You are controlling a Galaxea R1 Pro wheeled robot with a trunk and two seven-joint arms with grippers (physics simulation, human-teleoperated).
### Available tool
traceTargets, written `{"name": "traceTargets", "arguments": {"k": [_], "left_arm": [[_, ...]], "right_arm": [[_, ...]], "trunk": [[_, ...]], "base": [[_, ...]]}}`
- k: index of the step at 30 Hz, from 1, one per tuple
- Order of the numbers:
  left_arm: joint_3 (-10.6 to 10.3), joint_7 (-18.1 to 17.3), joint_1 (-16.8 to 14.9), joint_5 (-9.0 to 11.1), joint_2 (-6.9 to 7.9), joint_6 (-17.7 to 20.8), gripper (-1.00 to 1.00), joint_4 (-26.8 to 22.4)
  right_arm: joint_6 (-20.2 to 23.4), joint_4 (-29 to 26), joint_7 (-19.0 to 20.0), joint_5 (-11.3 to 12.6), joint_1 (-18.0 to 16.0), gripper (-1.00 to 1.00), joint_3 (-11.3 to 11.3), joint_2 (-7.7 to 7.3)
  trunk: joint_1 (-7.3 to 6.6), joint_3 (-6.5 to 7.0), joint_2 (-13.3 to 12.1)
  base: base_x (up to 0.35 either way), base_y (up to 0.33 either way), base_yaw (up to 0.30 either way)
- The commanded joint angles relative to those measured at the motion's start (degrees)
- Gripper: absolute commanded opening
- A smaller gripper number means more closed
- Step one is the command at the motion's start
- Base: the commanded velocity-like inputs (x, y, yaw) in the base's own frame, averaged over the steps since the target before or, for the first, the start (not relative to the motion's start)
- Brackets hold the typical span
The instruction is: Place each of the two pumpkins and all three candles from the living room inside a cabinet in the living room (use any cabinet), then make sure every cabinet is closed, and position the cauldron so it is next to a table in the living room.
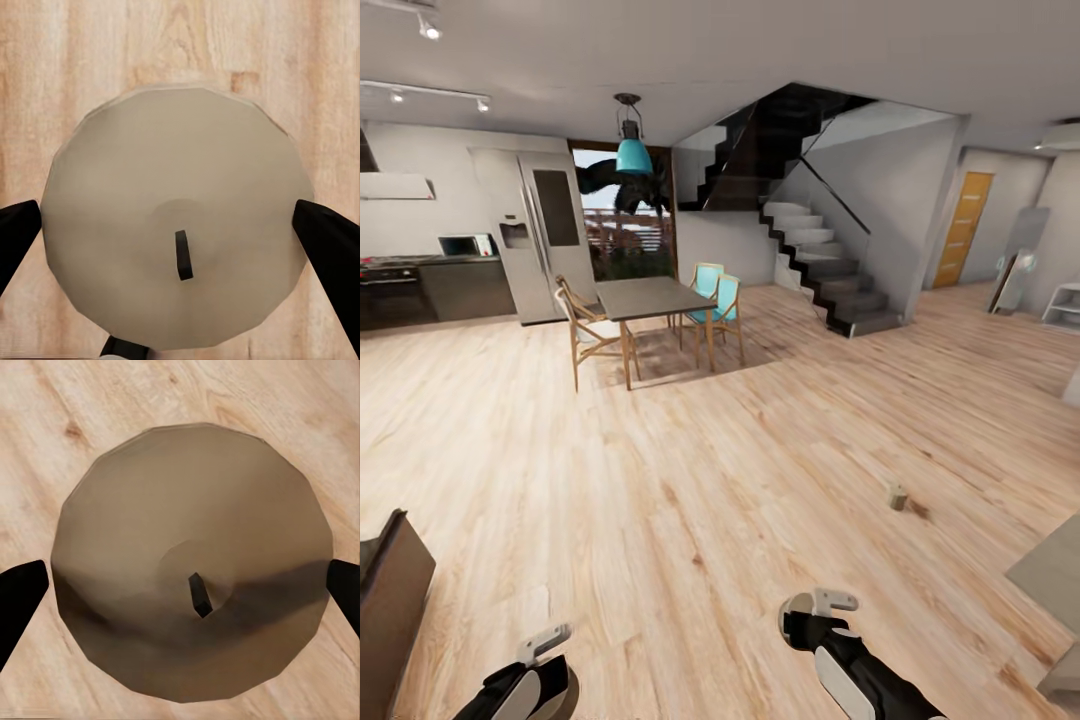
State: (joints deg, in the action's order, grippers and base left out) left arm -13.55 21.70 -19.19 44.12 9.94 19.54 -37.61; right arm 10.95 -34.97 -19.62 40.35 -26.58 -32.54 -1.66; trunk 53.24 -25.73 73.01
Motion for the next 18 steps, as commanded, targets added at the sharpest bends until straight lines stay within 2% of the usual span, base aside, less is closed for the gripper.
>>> {"name": "traceTargets", "arguments": {"k": [1, 18], "left_arm": [[-0.42, 0.53, -0.06, 0.44, 0.08, 0.06, -1.0, -0.1], [-0.52, 0.54, -0.06, 0.44, 0.08, 0.06, -1.0, -0.1]], "right_arm": [[0.21, -0.19, -0.51, 0.26, -0.05, -1.0, -0.42, -0.1], [0.21, -0.19, -0.51, 0.26, -0.05, -1.0, -0.42, -0.1]], "trunk": [[0.0, -0.06, 0.04], [0.0, -0.06, 0.04]], "base": [[0.0, 0.0, 0.29], [0.08, 0.0, 0.29]]}}
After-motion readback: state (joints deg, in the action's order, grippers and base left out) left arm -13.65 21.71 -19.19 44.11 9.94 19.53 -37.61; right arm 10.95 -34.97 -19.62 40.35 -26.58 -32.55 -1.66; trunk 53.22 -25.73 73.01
